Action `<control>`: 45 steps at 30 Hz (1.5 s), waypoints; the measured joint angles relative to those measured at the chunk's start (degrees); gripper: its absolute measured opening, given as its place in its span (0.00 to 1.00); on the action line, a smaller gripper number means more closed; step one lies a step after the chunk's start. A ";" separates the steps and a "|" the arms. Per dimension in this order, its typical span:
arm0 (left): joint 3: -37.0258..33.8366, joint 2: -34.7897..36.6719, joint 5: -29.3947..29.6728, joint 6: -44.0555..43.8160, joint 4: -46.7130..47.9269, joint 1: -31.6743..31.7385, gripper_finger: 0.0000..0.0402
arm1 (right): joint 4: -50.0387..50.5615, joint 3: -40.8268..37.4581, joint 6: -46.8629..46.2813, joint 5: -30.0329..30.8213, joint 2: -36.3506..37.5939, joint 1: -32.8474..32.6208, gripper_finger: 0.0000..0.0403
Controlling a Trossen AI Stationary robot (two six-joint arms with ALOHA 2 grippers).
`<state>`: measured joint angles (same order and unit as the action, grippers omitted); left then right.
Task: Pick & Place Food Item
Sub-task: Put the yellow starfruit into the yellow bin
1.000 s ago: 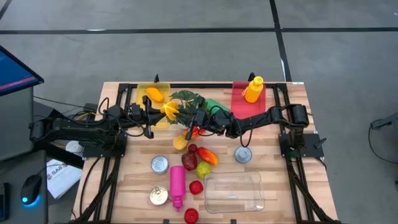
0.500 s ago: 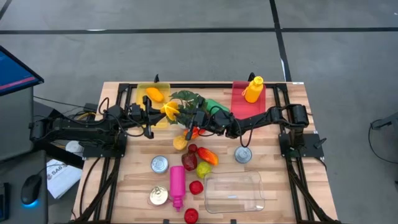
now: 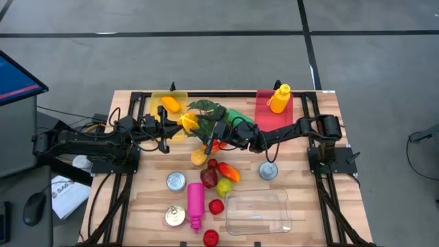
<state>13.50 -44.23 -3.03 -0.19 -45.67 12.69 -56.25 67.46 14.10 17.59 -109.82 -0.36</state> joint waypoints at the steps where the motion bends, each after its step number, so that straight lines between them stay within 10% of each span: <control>1: 0.00 0.00 -0.02 0.00 0.06 0.00 0.02 | 1.05 -0.02 0.02 0.83 0.59 -0.02 0.68; 28: -0.13 -0.02 9.20 4.42 3.87 0.02 0.02 | 57.83 -0.85 -2.11 4.78 29.06 -7.89 0.66; 39: -0.15 -0.02 9.48 4.42 4.02 0.02 0.03 | 44.02 -15.47 -0.13 3.28 27.45 -7.01 0.26; 45: -0.17 0.00 19.00 8.74 6.04 0.02 0.02 | 35.41 -21.21 -0.14 3.25 27.54 -7.01 0.03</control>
<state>13.32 -44.23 15.98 8.55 -39.63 12.71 -20.84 46.25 13.96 20.84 -82.28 -7.38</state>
